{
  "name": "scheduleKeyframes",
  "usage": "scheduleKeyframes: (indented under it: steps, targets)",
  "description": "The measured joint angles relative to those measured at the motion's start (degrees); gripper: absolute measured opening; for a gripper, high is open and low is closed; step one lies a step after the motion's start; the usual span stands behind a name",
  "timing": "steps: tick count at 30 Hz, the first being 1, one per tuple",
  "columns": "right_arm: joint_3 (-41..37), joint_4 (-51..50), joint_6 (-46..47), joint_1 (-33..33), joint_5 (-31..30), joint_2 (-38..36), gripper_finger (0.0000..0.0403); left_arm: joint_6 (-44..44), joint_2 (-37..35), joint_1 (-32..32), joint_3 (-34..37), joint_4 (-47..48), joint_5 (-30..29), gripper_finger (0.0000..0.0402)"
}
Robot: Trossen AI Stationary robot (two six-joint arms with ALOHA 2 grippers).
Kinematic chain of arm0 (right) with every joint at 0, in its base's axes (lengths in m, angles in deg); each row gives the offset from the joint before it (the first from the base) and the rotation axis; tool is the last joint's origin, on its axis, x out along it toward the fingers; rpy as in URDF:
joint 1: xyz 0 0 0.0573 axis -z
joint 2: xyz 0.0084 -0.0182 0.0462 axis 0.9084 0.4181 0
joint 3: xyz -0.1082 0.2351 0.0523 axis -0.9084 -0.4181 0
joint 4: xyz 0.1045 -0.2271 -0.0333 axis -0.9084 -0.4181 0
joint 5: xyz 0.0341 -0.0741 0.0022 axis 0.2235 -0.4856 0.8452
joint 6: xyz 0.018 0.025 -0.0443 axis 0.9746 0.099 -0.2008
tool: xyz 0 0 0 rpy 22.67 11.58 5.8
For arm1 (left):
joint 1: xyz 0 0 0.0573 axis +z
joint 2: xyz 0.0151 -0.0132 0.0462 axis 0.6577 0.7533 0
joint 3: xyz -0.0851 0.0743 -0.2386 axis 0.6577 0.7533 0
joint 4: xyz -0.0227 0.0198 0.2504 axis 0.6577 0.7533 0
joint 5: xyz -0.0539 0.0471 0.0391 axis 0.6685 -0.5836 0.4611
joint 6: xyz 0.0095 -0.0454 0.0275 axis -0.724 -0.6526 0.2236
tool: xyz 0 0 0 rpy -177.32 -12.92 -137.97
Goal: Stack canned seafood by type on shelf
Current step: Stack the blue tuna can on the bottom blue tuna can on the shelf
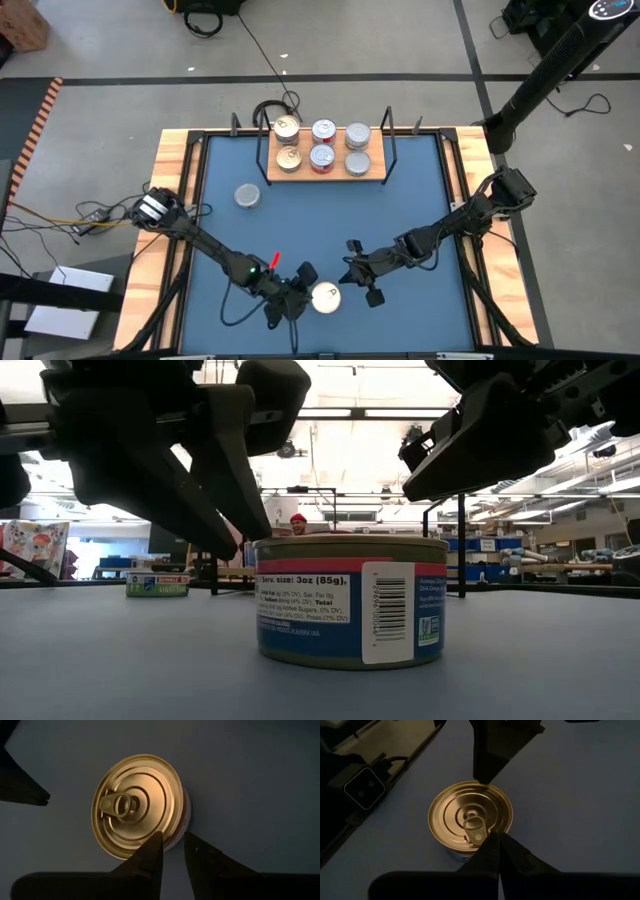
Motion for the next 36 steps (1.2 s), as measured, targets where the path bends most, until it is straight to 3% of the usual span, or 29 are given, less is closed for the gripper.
scheduleKeyframes:
  steps: [16, 26, 36]
  targets:
    - [0.0, -0.5, 0.0, -0.2, 1.1, -2.2, 0.0008, 2.7, 1.7, 0.0, 0.0, -2.1, -2.4, 0.0074]
    - [0.0, -3.4, 0.0, -0.2, 1.1, -7.0, 0.0009, 2.4, 1.7, 0.0, 0.0, -2.2, -4.3, 0.0007]
    - [0.0, -8.4, 0.3, -0.2, 1.1, -13.7, 0.0009, -9.7, 1.7, 0.4, -2.7, 0.6, -5.2, 0.0002]
